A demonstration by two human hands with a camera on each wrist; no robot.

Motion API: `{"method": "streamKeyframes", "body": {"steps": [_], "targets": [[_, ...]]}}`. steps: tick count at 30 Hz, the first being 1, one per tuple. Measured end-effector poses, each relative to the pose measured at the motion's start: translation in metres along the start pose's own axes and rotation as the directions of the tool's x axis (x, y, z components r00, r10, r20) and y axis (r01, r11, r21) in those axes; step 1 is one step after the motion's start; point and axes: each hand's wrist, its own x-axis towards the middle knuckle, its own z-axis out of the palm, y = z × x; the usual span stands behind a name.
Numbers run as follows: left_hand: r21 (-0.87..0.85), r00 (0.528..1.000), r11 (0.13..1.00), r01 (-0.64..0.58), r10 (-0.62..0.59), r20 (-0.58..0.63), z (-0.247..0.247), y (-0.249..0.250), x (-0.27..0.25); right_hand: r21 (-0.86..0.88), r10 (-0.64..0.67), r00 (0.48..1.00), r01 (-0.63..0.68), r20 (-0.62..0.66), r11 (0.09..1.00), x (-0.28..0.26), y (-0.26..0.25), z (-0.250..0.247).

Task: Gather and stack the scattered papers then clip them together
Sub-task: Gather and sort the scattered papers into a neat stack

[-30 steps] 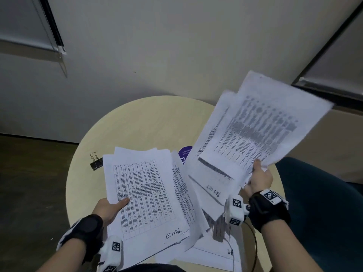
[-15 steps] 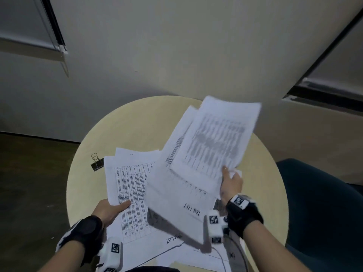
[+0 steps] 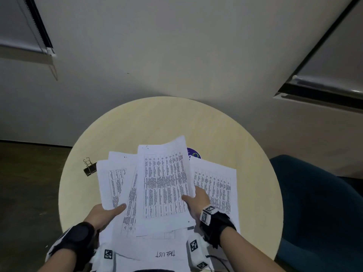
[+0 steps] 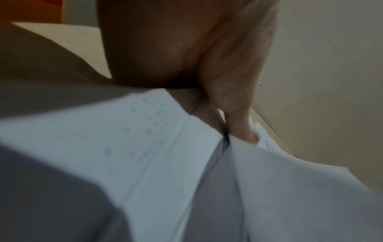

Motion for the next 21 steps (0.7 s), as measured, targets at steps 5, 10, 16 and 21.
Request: {"method": "streamKeyframes", "body": {"steps": [5,10,16,21], "targets": [[0.019,0.999,1.0,-0.023,0.023,0.032,-0.001,-0.003,0.002,0.029,0.004,0.999,-0.006,0.05,1.0,-0.006,0.002,0.008],[-0.035,0.995,0.994,-0.1,0.1,-0.021,0.007,0.002,-0.006,-0.077,-0.009,0.999,0.005,-0.052,0.997,-0.005,0.0,0.005],[0.021,0.997,0.997,-0.073,0.073,0.001,0.0,-0.005,0.005,0.016,0.076,0.99,-0.074,-0.12,0.997,0.0,0.01,-0.012],[0.041,1.0,0.999,-0.02,0.019,0.018,-0.002,-0.01,0.014,-0.012,0.074,0.996,-0.075,-0.048,0.997,0.001,0.014,-0.024]]}}
